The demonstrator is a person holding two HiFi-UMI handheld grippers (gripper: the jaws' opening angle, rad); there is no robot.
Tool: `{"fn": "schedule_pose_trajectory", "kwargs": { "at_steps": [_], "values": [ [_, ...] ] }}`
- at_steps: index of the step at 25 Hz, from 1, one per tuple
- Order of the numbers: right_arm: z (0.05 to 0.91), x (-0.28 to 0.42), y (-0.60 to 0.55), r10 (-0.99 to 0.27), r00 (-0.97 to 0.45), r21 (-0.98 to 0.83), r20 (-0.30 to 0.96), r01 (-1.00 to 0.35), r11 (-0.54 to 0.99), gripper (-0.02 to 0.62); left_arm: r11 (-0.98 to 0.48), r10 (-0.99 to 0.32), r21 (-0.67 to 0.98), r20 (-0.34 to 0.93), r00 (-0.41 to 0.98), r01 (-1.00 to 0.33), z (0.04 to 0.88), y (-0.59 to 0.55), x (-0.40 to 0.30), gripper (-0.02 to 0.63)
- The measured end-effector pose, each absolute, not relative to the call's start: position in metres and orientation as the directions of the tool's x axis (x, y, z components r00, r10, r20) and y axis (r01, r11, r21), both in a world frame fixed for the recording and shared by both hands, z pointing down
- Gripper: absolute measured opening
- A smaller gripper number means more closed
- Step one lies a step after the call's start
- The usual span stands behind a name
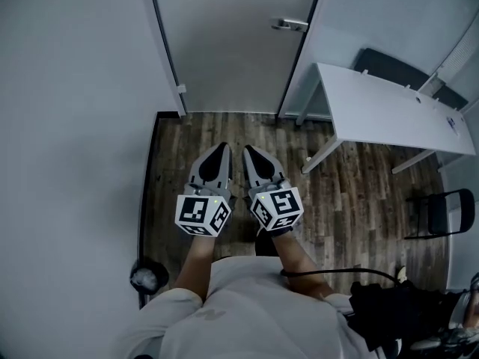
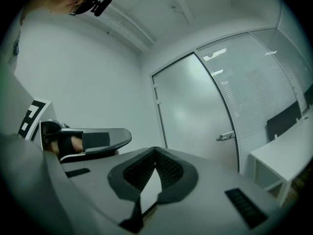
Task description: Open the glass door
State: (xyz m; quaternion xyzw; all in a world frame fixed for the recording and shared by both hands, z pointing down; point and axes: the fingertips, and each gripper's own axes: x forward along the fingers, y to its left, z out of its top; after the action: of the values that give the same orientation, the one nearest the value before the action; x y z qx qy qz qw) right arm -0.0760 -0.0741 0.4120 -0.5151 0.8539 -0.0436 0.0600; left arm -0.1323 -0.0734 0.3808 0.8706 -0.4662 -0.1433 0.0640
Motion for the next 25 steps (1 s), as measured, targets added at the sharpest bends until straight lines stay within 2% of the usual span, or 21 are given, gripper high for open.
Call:
{"fn": "schedule_pose_trajectory", "kwargs": {
  "at_steps": [6, 11, 15, 19, 25],
  "values": [
    [0.386, -0.008, -0.187, -0.872, -0.477, -0.092, -0.109, -0.869, 0.486, 0.003, -0.525, -0.85, 0.139, -0.132, 0.51, -0.84, 0.394, -0.201, -0.052, 0.003],
    [0.349, 0.07, -0.289, -0.873, -0.458, -0.094, -0.168, -0.874, 0.477, 0.003, -0.499, -0.864, 0.036, -0.089, 0.495, -0.866, 0.371, -0.313, 0.024, 0.003],
    [0.357, 0.125, -0.347, -0.913, -0.389, -0.11, -0.12, -0.909, 0.401, 0.003, -0.511, -0.857, 0.02, -0.089, 0.508, -0.859, 0.363, -0.368, 0.065, 0.002],
    [0.373, 0.159, -0.386, -0.932, -0.354, -0.138, -0.078, -0.922, 0.361, 0.003, -0.585, -0.811, 0.064, -0.084, 0.58, -0.809, 0.368, -0.405, 0.103, 0.003],
    [0.403, 0.2, -0.433, -0.969, -0.248, -0.079, -0.019, -0.965, 0.249, 0.003, -0.657, -0.754, 0.044, -0.038, 0.656, -0.753, 0.397, -0.458, 0.153, 0.003]
  ]
}}
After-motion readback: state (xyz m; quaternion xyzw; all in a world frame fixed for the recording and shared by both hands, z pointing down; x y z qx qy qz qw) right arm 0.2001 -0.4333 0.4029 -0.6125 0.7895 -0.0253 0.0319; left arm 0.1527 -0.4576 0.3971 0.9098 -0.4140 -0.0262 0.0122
